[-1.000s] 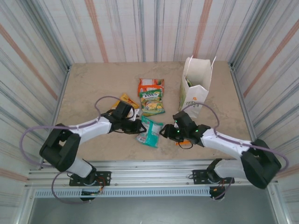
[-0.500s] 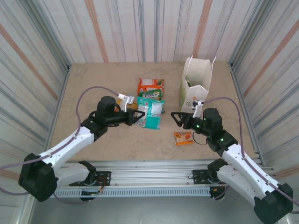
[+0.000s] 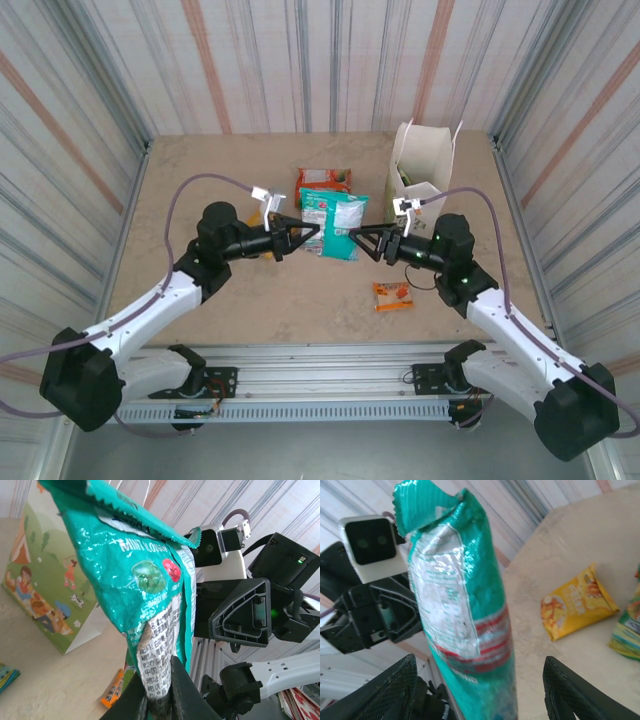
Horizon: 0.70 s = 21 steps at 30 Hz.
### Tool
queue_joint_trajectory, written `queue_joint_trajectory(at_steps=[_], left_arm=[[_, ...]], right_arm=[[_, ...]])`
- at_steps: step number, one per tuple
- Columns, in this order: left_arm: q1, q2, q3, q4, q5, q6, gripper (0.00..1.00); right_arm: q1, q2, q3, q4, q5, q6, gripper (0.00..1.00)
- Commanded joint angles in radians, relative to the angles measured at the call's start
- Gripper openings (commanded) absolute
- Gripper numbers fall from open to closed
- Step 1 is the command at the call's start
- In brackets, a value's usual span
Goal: Place the snacks into the paper bag
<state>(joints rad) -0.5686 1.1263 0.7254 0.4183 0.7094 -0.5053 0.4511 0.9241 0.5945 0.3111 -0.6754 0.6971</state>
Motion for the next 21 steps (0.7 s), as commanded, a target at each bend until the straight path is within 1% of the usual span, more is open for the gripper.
queue_joint_trajectory(at_steps=[1,3,5,8,10,13,15,16,18,19,21], left_arm=[[0.0,0.007,0.04,0.122,0.052,-0.024,0.08],[-0.002,0.014,0.053,0.115,0.059,-0.016,0.08],[-0.004,0.019,0.066,0.09,0.06,-0.002,0.09],[-0.004,0.019,0.078,0.044,0.019,0.017,0.1],[-0.004,0.021,0.093,0.005,0.0,0.037,0.1],[-0.006,0.031,0.116,-0.032,-0.001,0.059,0.14],[-0.008,0.036,0.126,-0.046,-0.001,0.065,0.19],[-0.009,0.039,0.131,-0.05,-0.003,0.066,0.22],[-0.009,0.04,0.139,-0.066,-0.024,0.07,0.35],[-0.009,0.038,0.142,-0.075,-0.039,0.072,0.4],[-0.011,0.037,0.158,-0.124,-0.104,0.073,0.51]], right_arm=[[-0.002,0.025,0.04,0.112,-0.075,-0.017,0.67],[-0.002,0.046,0.05,0.159,-0.094,-0.006,0.64],[-0.002,0.059,0.067,0.183,-0.122,0.007,0.57],[-0.002,0.09,0.086,0.179,-0.138,0.007,0.42],[-0.002,0.091,0.087,0.178,-0.13,0.001,0.28],[-0.003,0.084,0.091,0.166,-0.103,-0.01,0.2],[-0.003,0.077,0.105,0.126,-0.073,-0.028,0.13],[-0.003,0.073,0.113,0.1,-0.06,-0.04,0.11],[-0.008,0.071,0.137,0.044,-0.018,-0.072,0.07],[-0.011,0.042,0.144,0.011,0.011,-0.079,0.06],[-0.028,0.019,0.175,-0.032,0.054,-0.095,0.05]])
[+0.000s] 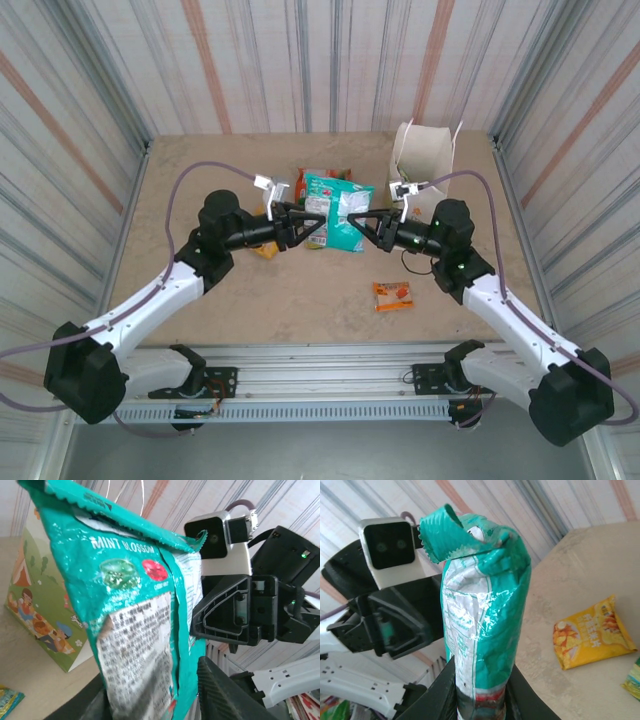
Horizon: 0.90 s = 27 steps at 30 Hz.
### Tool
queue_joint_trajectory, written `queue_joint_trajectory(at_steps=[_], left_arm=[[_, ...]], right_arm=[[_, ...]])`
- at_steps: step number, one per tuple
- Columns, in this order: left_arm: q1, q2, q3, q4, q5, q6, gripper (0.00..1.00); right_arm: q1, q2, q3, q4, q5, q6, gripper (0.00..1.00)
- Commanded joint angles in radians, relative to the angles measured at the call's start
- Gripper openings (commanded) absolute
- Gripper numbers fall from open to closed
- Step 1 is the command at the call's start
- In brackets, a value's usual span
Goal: Place the snacks into the paper bag
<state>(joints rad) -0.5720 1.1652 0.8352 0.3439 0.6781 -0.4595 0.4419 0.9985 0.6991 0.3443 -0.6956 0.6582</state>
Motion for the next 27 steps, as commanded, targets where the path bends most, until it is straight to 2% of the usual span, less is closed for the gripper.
queue_joint_trajectory(at_steps=[1,4,9,15,19,23,27], left_arm=[[-0.006,0.0,0.06,-0.09,-0.111,0.028,0.54],[-0.006,0.006,0.089,-0.2,-0.229,0.036,0.59],[-0.007,0.022,0.113,-0.317,-0.378,0.033,0.59],[-0.006,0.057,0.148,-0.371,-0.371,0.045,0.59],[-0.006,0.075,0.164,-0.383,-0.364,0.057,0.59],[-0.007,0.108,0.196,-0.426,-0.37,0.068,0.59],[-0.007,0.152,0.234,-0.476,-0.357,0.077,0.58]], right_arm=[[-0.026,-0.062,0.086,-0.088,0.09,-0.061,0.04],[-0.056,-0.075,0.195,-0.231,0.15,-0.118,0.02],[-0.094,-0.077,0.401,-0.438,0.372,-0.25,0.01],[-0.142,-0.034,0.579,-0.493,0.608,-0.374,0.0],[-0.183,0.025,0.642,-0.493,0.782,-0.404,0.0],[-0.237,0.092,0.666,-0.525,0.807,-0.41,0.0],[-0.247,0.16,0.666,-0.569,0.829,-0.403,0.0]])
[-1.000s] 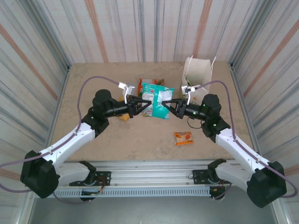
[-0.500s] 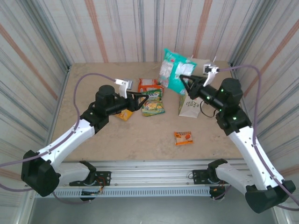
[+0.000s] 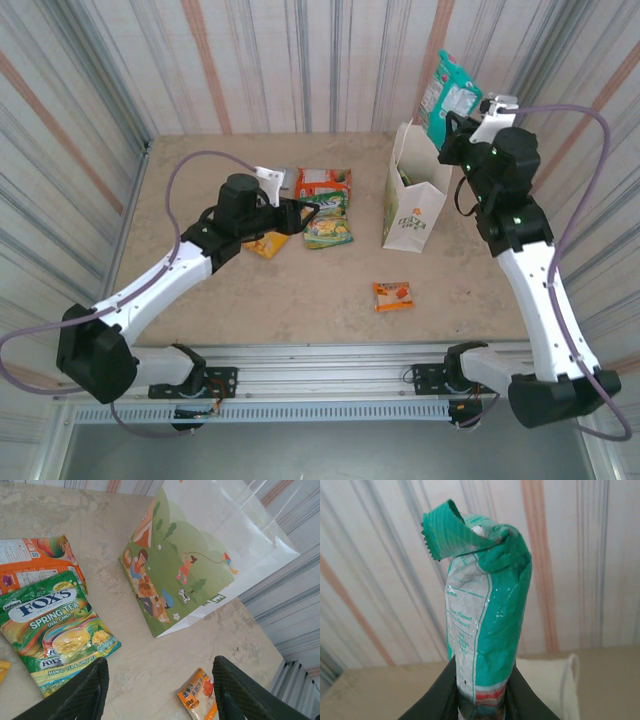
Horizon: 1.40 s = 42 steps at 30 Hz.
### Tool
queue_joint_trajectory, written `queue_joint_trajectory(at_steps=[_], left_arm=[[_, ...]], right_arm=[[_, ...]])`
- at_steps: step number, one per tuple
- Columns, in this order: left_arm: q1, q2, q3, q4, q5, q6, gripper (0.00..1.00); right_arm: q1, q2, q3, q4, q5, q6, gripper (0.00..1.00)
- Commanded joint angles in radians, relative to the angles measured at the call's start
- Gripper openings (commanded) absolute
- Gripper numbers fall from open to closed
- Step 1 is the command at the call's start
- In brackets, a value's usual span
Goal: Place the snacks into the paper bag
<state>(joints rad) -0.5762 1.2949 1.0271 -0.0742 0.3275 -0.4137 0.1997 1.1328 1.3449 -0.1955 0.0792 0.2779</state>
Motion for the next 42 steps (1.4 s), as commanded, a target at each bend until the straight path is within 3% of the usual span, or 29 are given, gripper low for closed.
queue_joint_trajectory(at_steps=[1,15,22,28,34,38,42], left_arm=[[-0.002,0.031,0.049,-0.066,-0.005,0.033,0.58],[-0.003,0.063,0.036,-0.052,0.004,0.012,0.58],[-0.003,0.066,0.031,-0.062,0.0,0.012,0.58],[-0.001,0.07,0.026,-0.08,0.007,0.007,0.57],[0.036,0.122,0.038,-0.134,0.022,-0.075,0.56],[0.069,0.185,0.057,-0.163,0.043,-0.127,0.56],[0.102,0.264,0.07,-0.145,0.072,-0.147,0.57]], right_arm=[[-0.006,0.044,0.016,-0.034,0.057,-0.018,0.0],[-0.022,0.207,-0.017,-0.033,0.012,0.046,0.01],[-0.022,0.214,-0.025,-0.08,-0.009,0.084,0.35],[-0.023,0.154,-0.018,-0.143,-0.032,0.086,0.39],[-0.005,0.053,-0.005,-0.282,-0.154,0.093,0.41],[0.045,-0.045,-0.079,-0.312,-0.271,0.109,0.42],[0.145,-0.138,-0.202,-0.294,-0.273,0.165,0.42]])
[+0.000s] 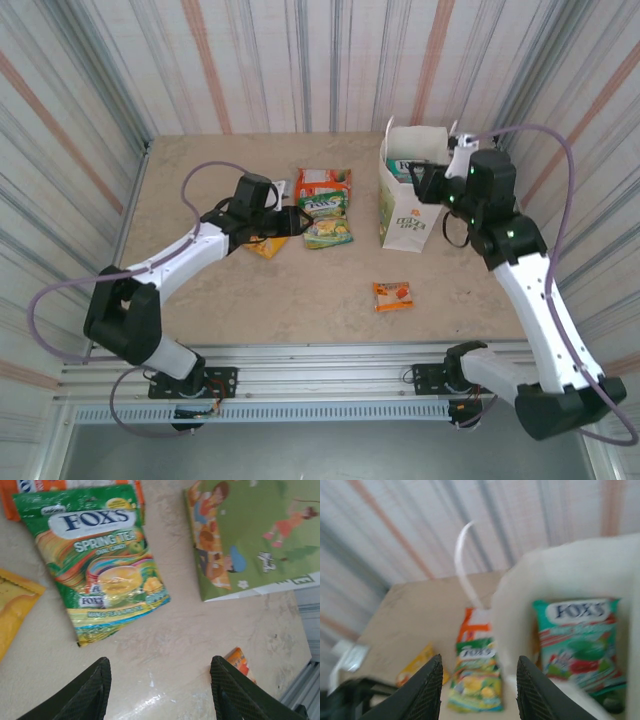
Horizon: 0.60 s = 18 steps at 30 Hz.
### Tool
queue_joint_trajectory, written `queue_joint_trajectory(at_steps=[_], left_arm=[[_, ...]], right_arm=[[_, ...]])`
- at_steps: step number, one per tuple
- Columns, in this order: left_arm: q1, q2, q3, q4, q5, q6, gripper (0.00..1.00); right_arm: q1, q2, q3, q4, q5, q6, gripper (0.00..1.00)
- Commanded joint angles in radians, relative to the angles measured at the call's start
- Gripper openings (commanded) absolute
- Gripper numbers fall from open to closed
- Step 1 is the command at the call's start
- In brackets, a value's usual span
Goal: Place the snacks into the paper bag
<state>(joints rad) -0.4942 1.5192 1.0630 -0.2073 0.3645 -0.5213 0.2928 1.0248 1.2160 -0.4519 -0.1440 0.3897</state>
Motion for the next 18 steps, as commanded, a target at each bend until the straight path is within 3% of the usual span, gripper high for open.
queue_joint_trajectory(at_steps=[1,8,13,18], left_arm=[[0.031,0.062,0.037,0.004,0.05,-0.035,0.57],[0.098,0.273,0.165,-0.005,0.103,-0.004,0.56],[0.101,0.413,0.28,-0.039,0.104,0.031,0.55],[0.102,0.528,0.38,-0.075,0.088,0.044,0.55]], right_arm=[[0.084,-0.067,-0.107,-0.024,-0.038,0.055,0.42],[0.298,-0.144,-0.315,0.091,0.092,0.109,0.43],[0.373,-0.149,-0.411,0.201,0.115,0.177,0.44],[0.421,-0.135,-0.42,0.199,0.15,0.175,0.44]])
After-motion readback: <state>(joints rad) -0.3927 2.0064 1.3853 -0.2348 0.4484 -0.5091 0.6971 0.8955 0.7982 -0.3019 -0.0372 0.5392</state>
